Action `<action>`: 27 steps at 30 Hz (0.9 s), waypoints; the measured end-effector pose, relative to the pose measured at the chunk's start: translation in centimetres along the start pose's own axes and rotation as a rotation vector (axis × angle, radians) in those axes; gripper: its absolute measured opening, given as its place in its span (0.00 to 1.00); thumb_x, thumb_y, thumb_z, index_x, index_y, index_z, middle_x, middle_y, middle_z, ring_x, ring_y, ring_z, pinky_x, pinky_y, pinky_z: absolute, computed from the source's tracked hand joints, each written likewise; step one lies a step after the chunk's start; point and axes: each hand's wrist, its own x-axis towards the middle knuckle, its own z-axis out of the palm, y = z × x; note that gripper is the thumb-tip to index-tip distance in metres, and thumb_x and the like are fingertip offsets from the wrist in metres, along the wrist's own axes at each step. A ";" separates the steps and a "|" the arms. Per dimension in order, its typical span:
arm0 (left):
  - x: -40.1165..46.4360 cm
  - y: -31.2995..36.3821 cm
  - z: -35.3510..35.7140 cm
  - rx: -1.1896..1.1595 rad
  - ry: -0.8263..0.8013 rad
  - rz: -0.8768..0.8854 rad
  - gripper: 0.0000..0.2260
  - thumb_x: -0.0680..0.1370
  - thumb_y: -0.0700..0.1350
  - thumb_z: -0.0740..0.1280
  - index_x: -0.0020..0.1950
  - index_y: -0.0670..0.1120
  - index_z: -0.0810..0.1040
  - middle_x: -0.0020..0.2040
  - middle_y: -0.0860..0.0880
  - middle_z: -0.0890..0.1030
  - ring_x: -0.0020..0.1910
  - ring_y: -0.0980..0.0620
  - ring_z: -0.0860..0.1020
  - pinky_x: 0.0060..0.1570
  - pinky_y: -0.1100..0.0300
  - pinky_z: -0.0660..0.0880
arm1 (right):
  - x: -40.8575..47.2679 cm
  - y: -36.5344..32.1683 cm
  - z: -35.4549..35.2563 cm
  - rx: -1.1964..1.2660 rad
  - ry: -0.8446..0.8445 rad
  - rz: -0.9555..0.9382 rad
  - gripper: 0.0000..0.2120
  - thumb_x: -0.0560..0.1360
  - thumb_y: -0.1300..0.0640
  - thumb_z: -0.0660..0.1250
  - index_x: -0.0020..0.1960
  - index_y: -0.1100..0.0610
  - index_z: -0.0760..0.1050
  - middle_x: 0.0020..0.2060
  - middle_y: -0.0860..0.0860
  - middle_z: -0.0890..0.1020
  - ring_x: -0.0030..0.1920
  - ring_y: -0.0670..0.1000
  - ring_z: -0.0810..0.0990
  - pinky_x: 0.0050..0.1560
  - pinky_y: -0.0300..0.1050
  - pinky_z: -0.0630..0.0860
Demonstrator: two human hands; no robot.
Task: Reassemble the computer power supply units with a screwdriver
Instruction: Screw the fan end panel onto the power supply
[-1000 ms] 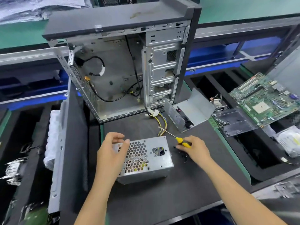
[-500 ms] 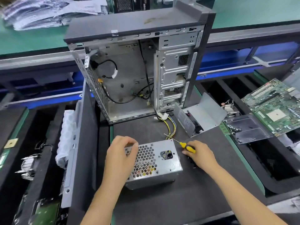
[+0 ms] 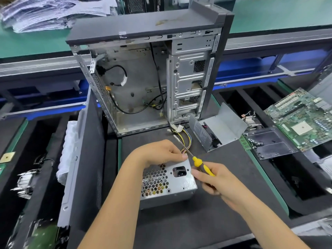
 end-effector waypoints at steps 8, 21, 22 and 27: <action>0.4 -0.3 -0.1 -0.036 -0.019 -0.005 0.18 0.80 0.55 0.65 0.51 0.40 0.81 0.42 0.46 0.76 0.42 0.50 0.71 0.51 0.53 0.67 | 0.1 -1.7 0.6 0.146 0.033 0.128 0.06 0.73 0.58 0.71 0.38 0.55 0.83 0.32 0.51 0.80 0.31 0.45 0.75 0.31 0.35 0.71; 1.1 -1.3 0.0 -0.095 0.128 -0.046 0.14 0.71 0.61 0.73 0.42 0.51 0.85 0.40 0.54 0.82 0.44 0.56 0.76 0.51 0.56 0.71 | 0.8 -0.9 0.6 0.247 0.061 0.183 0.04 0.72 0.63 0.71 0.40 0.57 0.78 0.40 0.54 0.70 0.26 0.43 0.63 0.21 0.32 0.59; 1.1 -1.5 0.0 -0.109 0.176 -0.055 0.15 0.69 0.62 0.74 0.41 0.51 0.84 0.37 0.56 0.81 0.43 0.56 0.76 0.48 0.57 0.71 | 0.8 -0.9 0.6 0.222 0.063 0.175 0.04 0.73 0.62 0.71 0.41 0.57 0.77 0.39 0.54 0.68 0.27 0.43 0.63 0.22 0.32 0.59; 1.1 -1.7 0.2 -0.154 0.193 -0.020 0.12 0.69 0.58 0.75 0.42 0.50 0.84 0.28 0.58 0.78 0.33 0.60 0.74 0.43 0.60 0.68 | 0.8 -0.9 0.5 0.223 0.049 0.218 0.04 0.72 0.60 0.72 0.47 0.58 0.80 0.33 0.49 0.72 0.28 0.44 0.68 0.22 0.33 0.62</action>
